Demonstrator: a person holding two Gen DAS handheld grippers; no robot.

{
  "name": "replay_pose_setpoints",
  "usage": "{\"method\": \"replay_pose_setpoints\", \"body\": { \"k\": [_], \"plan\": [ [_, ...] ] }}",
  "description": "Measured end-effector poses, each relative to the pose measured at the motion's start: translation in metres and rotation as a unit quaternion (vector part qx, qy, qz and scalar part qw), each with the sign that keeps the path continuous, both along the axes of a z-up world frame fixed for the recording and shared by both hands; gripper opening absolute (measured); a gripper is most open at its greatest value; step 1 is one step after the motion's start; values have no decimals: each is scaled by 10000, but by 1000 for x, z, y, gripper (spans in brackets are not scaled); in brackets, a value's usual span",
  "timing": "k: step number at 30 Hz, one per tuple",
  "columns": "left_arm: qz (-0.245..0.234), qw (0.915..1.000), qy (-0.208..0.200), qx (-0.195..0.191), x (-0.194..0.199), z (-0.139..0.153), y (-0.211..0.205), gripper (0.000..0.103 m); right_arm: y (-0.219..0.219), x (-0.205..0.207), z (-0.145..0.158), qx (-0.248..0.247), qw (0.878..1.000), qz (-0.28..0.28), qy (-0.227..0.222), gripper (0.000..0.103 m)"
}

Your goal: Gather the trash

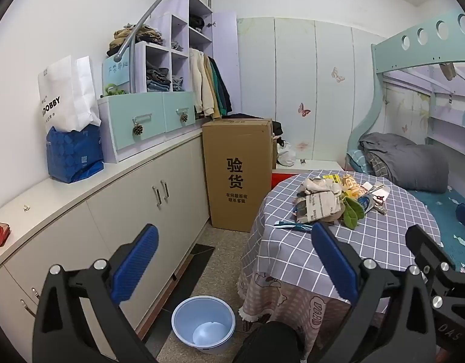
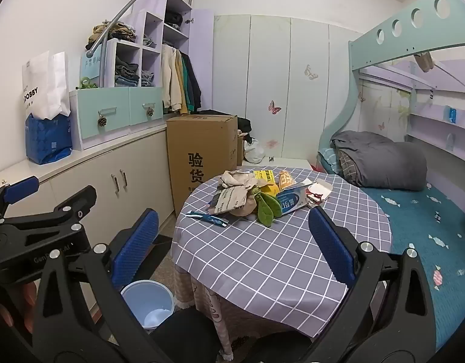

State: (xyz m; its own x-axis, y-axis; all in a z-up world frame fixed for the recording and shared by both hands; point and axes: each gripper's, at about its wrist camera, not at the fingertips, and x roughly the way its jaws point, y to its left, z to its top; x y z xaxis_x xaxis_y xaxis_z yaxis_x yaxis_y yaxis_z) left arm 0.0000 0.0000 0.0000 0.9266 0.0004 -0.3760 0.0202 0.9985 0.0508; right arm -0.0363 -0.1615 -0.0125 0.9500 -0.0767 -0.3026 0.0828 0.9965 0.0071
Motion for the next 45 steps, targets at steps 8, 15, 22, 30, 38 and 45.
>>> {"method": "replay_pose_setpoints", "body": {
  "k": [8,15,22,30,38,45],
  "plan": [
    [3,10000,-8,35,0,0,0,99,-1,0,-1,42,10000,-9,-45,97],
    [6,10000,13,34,0,0,0,99,-1,-1,-3,36,10000,-7,-44,97],
    [-6,10000,41,32,2,-3,-2,99,-1,-3,-7,54,10000,-26,-26,97],
    [-4,9999,83,62,2,-6,-3,99,-2,0,-9,74,10000,-7,-15,97],
    [-6,9999,110,78,2,-9,-5,99,-2,-1,-11,98,10000,2,5,97],
    [-2,9999,136,90,1,-10,-6,99,-2,-1,-11,109,9999,0,30,97]
  ]
}}
